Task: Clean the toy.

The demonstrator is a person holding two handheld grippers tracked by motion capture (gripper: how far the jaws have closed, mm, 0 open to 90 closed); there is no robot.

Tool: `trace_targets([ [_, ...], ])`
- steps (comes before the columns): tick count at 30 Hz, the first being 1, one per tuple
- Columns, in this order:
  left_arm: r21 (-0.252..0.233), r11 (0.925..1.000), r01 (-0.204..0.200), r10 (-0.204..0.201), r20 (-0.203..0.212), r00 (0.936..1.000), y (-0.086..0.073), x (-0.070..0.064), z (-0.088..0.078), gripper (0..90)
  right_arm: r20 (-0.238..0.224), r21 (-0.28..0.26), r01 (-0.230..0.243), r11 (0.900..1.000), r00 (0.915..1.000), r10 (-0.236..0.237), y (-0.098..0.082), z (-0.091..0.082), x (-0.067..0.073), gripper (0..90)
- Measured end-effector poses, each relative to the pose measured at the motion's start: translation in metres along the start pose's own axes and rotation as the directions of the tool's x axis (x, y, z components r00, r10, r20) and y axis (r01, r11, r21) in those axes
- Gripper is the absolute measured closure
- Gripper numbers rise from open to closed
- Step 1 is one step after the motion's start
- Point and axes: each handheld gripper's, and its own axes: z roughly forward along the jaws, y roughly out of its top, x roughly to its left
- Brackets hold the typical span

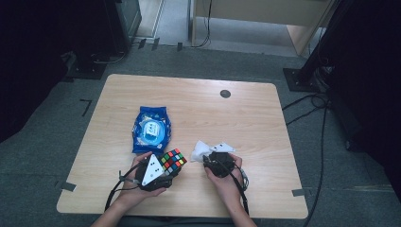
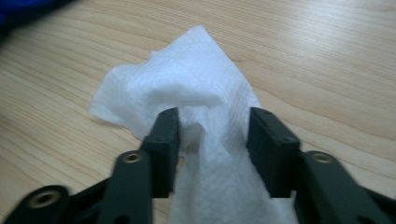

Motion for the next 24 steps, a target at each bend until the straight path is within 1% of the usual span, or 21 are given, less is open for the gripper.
trace_targets([
  [1,-0.004,1.0000,0.005,-0.005,0.004,1.0000,0.000,0.000,0.000,33.9,0.002,-0.001,0.013,1.000,0.9999,-0.013,-0.001,-0.001,-0.001,74.5],
  [2,-0.006,1.0000,0.006,-0.006,0.008,1.0000,0.001,0.001,-0.001,33.9,-0.016,0.000,0.021,1.000,0.9997,-0.021,-0.001,-0.001,-0.002,80.9],
  [3,-0.012,0.9999,0.012,-0.012,0.014,0.9998,0.001,0.000,-0.001,33.9,-0.049,0.004,0.020,1.000,0.9986,-0.020,-0.001,-0.002,-0.005,86.1],
  [4,-0.014,0.9998,0.014,-0.013,0.019,0.9997,0.001,0.000,-0.001,34.0,-0.091,0.010,0.001,1.000,0.9959,0.000,-0.001,-0.002,-0.008,87.8],
  [5,-0.014,0.9998,0.012,-0.012,0.021,0.9997,0.002,0.000,-0.001,33.9,-0.135,0.014,-0.025,1.000,0.9905,0.027,-0.001,-0.002,-0.010,88.4],
  [6,-0.014,0.9998,0.011,-0.011,0.023,0.9997,0.002,0.000,-0.001,33.9,-0.187,0.006,-0.054,0.999,0.9810,0.054,0.000,-0.003,-0.012,88.7],
  [7,-0.016,0.9998,0.008,-0.007,0.028,0.9996,0.002,-0.001,-0.001,33.9,-0.252,-0.029,-0.081,0.996,0.9651,0.071,0.000,-0.006,-0.013,88.8],
  [8,-0.018,0.9998,0.010,-0.009,0.032,0.9995,0.002,-0.001,-0.001,34.0,-0.313,-0.075,-0.102,0.992,0.9470,0.074,0.003,-0.013,-0.011,88.9],
  [9,-0.019,0.9998,0.011,-0.010,0.040,0.9992,0.002,-0.002,0.000,33.9,-0.339,-0.107,-0.106,0.989,0.9388,0.064,0.005,-0.018,-0.008,88.9],
  [10,-0.019,0.9998,0.005,-0.004,0.046,0.9989,0.002,-0.003,0.000,33.9,-0.365,-0.151,-0.098,0.984,0.9305,0.037,0.009,-0.025,-0.003,89.0],
  [12,-0.021,0.9998,-0.003,0.004,0.060,0.9982,0.002,-0.006,0.001,33.9,-0.418,-0.224,-0.082,0.971,0.9084,-0.020,0.015,-0.039,0.008,89.0],
  [13,-0.023,0.9997,-0.007,0.009,0.070,0.9975,0.002,-0.007,0.001,34.0,-0.435,-0.246,-0.074,0.967,0.8992,-0.042,0.017,-0.044,0.013,89.0],
  [15,-0.027,0.9994,-0.022,0.024,0.083,0.9963,0.003,-0.011,0.001,34.0,-0.480,-0.245,-0.070,0.967,0.8751,-0.058,0.019,-0.047,0.022,89.0],
  [16,-0.024,0.9993,-0.030,0.032,0.083,0.9961,0.003,-0.012,0.001,34.0,-0.485,-0.240,-0.066,0.969,0.8727,-0.061,0.019,-0.047,0.027,89.0],
  [17,-0.021,0.9992,-0.035,0.037,0.087,0.9956,0.003,-0.013,0.002,34.0,-0.486,-0.241,-0.070,0.968,0.8722,-0.058,0.019,-0.047,0.028,89.0],
  [18,-0.020,0.9991,-0.038,0.039,0.088,0.9954,0.002,-0.014,0.002,34.0,-0.509,-0.240,-0.089,0.967,0.8592,-0.047,0.019,-0.047,0.028,89.0],
  [19,-0.016,0.9990,-0.041,0.043,0.086,0.9954,0.002,-0.015,0.003,34.0,-0.545,-0.237,-0.112,0.965,0.8376,-0.037,0.019,-0.047,0.028,89.1],
  [20,-0.015,0.9991,-0.041,0.042,0.084,0.9956,0.002,-0.015,0.003,34.0,-0.567,-0.239,-0.124,0.963,0.8228,-0.034,0.020,-0.048,0.029,89.0],
  [21,-0.015,0.9993,-0.035,0.036,0.083,0.9959,0.002,-0.015,0.003,34.0,-0.583,-0.240,-0.126,0.963,0.8119,-0.039,0.020,-0.051,0.031,89.0],
  [23,-0.012,0.9997,-0.022,0.023,0.079,0.9966,0.003,-0.012,0.003,34.0,-0.603,-0.271,-0.103,0.957,0.7934,-0.085,0.021,-0.057,0.036,89.0],
  [24,-0.016,0.9998,-0.010,0.011,0.074,0.9972,0.003,-0.010,0.003,34.0,-0.604,-0.289,-0.088,0.953,0.7892,-0.110,0.022,-0.060,0.040,89.0],
])
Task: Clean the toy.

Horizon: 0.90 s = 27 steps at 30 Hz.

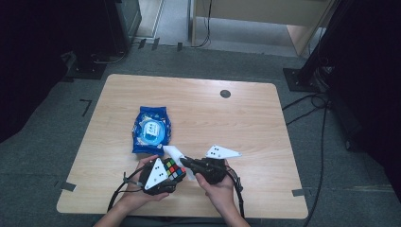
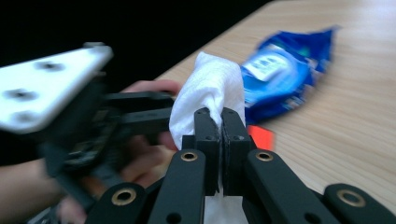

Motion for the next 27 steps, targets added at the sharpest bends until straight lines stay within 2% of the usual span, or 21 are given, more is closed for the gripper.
trace_targets([
  [2,-0.008,0.9998,0.016,-0.016,-0.007,0.9998,0.000,0.005,-0.003,33.9,0.004,0.004,0.044,0.999,0.9990,-0.045,0.002,-0.001,0.007,89.0],
  [5,-0.024,0.9991,0.035,-0.036,-0.019,0.9992,0.001,0.010,-0.007,34.0,0.038,0.013,0.056,0.998,0.9977,-0.056,0.001,-0.003,0.006,88.9],
  [7,-0.032,0.9986,0.042,-0.042,-0.015,0.9990,0.001,0.012,-0.010,34.0,0.065,0.025,0.029,0.999,0.9974,-0.031,-0.002,-0.004,-0.001,88.9],
  [10,-0.032,0.9989,0.034,-0.034,-0.014,0.9993,0.002,0.011,-0.010,34.0,0.128,0.033,-0.011,0.999,0.9918,0.006,-0.006,-0.005,-0.013,88.7],
  [14,-0.027,0.9996,0.009,-0.009,0.004,1.0000,0.004,0.004,-0.007,34.0,0.152,0.033,-0.034,0.999,0.9879,0.029,-0.007,-0.003,-0.019,88.6],
  [15,-0.024,0.9997,0.007,-0.007,0.008,0.9999,0.004,0.002,-0.006,34.0,0.153,0.027,-0.035,0.999,0.9878,0.030,-0.007,-0.002,-0.018,88.5],
  [18,-0.013,0.9999,0.007,-0.007,0.003,1.0000,0.003,0.000,-0.002,34.0,0.094,0.006,-0.023,1.000,0.9953,0.023,-0.004,-0.002,-0.009,88.3],
  [20,-0.008,0.9999,0.007,-0.007,-0.002,1.0000,0.003,0.001,-0.002,34.0,0.055,-0.008,0.025,1.000,0.9982,-0.025,-0.001,-0.002,0.001,88.3],
  [22,-0.014,0.9997,0.020,-0.020,-0.005,0.9998,0.003,0.003,-0.004,34.0,0.026,-0.015,0.070,0.997,0.9973,-0.069,0.001,-0.003,0.010,88.3],
  [24,-0.018,0.9995,0.027,-0.027,-0.011,0.9996,0.003,0.006,-0.006,34.0,0.019,-0.014,0.095,0.995,0.9953,-0.095,0.002,-0.004,0.015,88.2],
  [27,-0.027,0.9987,0.042,-0.043,-0.019,0.9989,0.003,0.009,-0.009,34.0,0.038,-0.001,0.075,0.997,0.9965,-0.075,0.000,-0.004,0.009,88.2],
])
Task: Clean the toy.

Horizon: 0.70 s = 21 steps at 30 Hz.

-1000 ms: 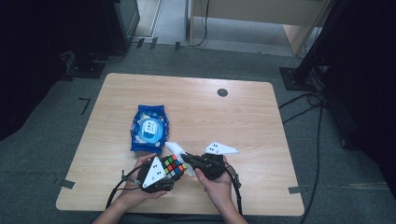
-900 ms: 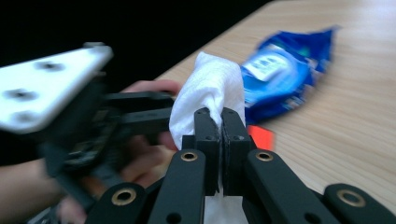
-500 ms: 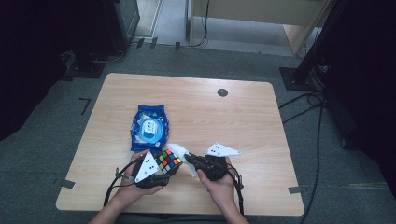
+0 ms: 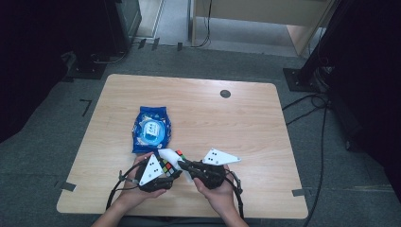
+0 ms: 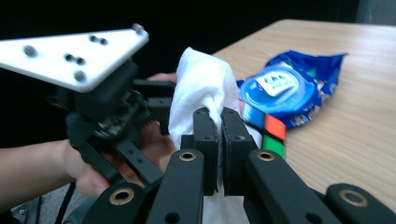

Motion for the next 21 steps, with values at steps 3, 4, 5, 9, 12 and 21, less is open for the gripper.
trace_targets([
  [3,-0.013,0.9999,0.005,-0.005,0.002,1.0000,0.001,0.003,-0.003,34.0,0.043,0.019,-0.048,0.999,0.9980,0.047,-0.006,-0.001,-0.013,88.2],
  [4,-0.019,0.9998,0.010,-0.010,0.007,0.9999,0.001,0.003,-0.004,34.0,0.071,0.032,-0.055,0.998,0.9961,0.052,-0.007,-0.002,-0.019,88.2],
  [5,-0.028,0.9995,0.015,-0.015,0.010,0.9998,0.001,0.004,-0.004,34.0,0.108,0.051,-0.056,0.997,0.9929,0.050,-0.009,-0.002,-0.024,88.1],
  [9,-0.031,0.9994,0.013,-0.013,0.011,0.9999,0.002,0.004,-0.005,34.0,0.327,0.138,-0.055,0.989,0.9449,0.007,-0.019,-0.001,-0.047,88.0],
  [12,-0.028,0.9995,0.012,-0.012,0.007,0.9999,0.002,0.004,-0.005,34.0,0.374,0.105,-0.110,0.988,0.9255,0.063,-0.020,-0.009,-0.057,84.3],
  [21,-0.024,0.9996,0.011,-0.012,-0.009,0.9999,0.002,0.001,-0.001,34.0,0.167,-0.034,-0.191,0.981,0.9668,0.194,0.002,-0.012,-0.020,36.5],
])
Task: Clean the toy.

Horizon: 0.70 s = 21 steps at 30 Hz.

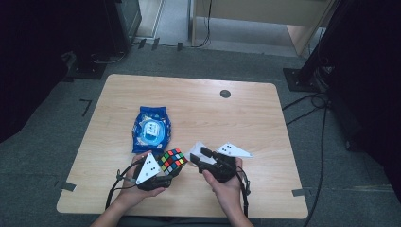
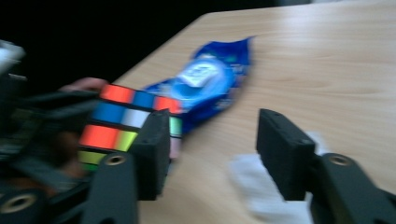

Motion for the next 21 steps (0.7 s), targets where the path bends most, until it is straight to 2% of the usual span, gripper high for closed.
trace_targets([
  [1,0.000,1.0000,0.002,-0.002,-0.004,1.0000,0.000,0.000,0.000,34.0,-0.019,0.020,-0.027,0.999,0.9995,0.027,0.000,0.003,0.005,28.3],
  [4,-0.001,1.0000,-0.006,0.005,-0.015,0.9999,0.000,-0.004,0.002,34.0,-0.042,0.073,-0.098,0.992,0.9939,0.102,-0.003,0.012,0.016,21.1],
  [6,-0.006,0.9999,-0.011,0.011,-0.016,0.9998,0.000,-0.006,0.003,34.0,-0.031,0.094,-0.126,0.988,0.9911,0.129,-0.006,0.018,0.019,23.0],
  [9,-0.013,0.9998,-0.017,0.017,-0.028,0.9995,0.001,-0.010,0.004,34.0,-0.067,0.129,-0.162,0.978,0.9830,0.171,-0.012,0.028,0.018,28.7],
  [10,-0.017,0.9998,-0.014,0.013,-0.024,0.9996,0.001,-0.010,0.004,34.0,-0.083,0.137,-0.176,0.975,0.9786,0.188,-0.013,0.030,0.018,32.1],
  [15,-0.013,0.9998,-0.018,0.017,-0.006,0.9998,0.001,-0.010,0.005,33.9,-0.128,0.177,-0.230,0.957,0.9588,0.254,-0.015,0.032,0.012,34.4],
  [18,0.006,0.9998,-0.021,0.021,0.018,0.9996,0.001,-0.009,0.006,32.9,-0.112,0.184,-0.212,0.960,0.9656,0.235,-0.015,0.031,0.012,34.4],
  [19,0.015,0.9993,-0.033,0.032,0.020,0.9993,0.000,-0.010,0.006,32.2,-0.111,0.182,-0.211,0.960,0.9660,0.234,-0.014,0.030,0.011,34.4],
  [21,0.025,0.9962,-0.084,0.084,0.010,0.9965,-0.004,-0.010,0.006,32.0,-0.104,0.164,-0.216,0.962,0.9665,0.235,-0.011,0.025,0.007,34.4],
])
